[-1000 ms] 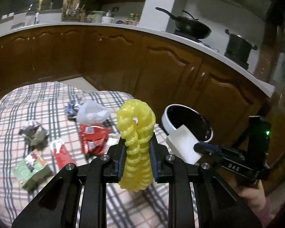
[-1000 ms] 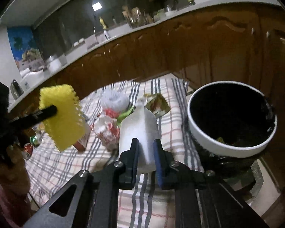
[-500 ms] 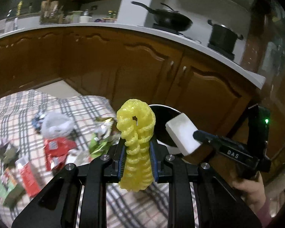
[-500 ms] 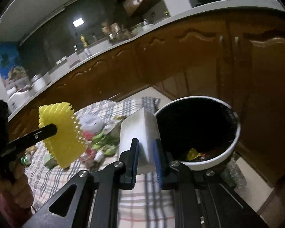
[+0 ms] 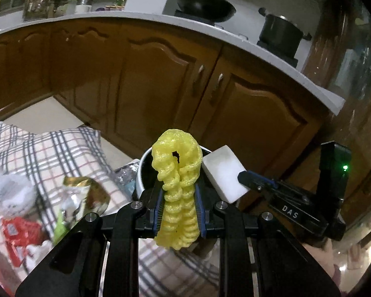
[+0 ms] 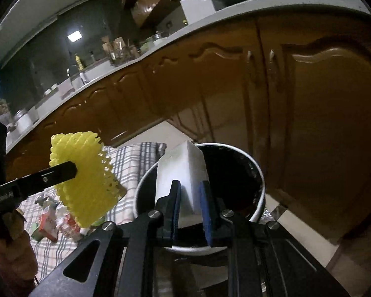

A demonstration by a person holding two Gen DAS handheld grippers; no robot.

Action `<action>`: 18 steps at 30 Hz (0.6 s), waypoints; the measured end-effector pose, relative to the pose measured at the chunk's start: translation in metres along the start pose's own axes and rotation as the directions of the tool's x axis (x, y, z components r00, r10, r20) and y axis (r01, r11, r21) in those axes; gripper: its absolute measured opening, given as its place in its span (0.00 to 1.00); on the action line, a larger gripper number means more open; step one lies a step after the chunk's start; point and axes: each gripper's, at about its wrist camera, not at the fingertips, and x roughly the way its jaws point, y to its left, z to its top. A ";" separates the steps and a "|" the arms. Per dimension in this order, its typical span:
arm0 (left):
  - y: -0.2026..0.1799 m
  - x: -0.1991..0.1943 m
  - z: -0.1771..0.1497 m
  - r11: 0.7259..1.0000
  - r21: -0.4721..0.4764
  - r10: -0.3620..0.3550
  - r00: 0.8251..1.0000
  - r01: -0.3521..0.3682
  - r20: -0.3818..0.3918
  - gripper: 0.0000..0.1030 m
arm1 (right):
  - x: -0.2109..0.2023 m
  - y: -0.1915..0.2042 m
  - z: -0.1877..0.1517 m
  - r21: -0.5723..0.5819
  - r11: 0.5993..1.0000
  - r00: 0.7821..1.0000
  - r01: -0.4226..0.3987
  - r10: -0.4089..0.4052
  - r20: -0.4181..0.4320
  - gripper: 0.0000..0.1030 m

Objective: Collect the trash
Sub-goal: 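Carry the foam net and foam block over the bin and release both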

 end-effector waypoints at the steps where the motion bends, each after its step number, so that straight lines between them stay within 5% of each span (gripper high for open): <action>1: -0.001 0.007 0.001 1.000 -0.002 0.002 1.000 -0.002 -0.010 0.20 | 0.003 -0.003 0.001 0.006 1.000 1.000 0.006 -0.006 -0.004 0.16; 18: -0.001 0.085 0.009 1.000 -0.027 -0.001 0.992 -0.003 -0.127 0.20 | 0.038 -0.024 0.005 0.032 0.998 0.996 0.052 -0.050 -0.081 0.18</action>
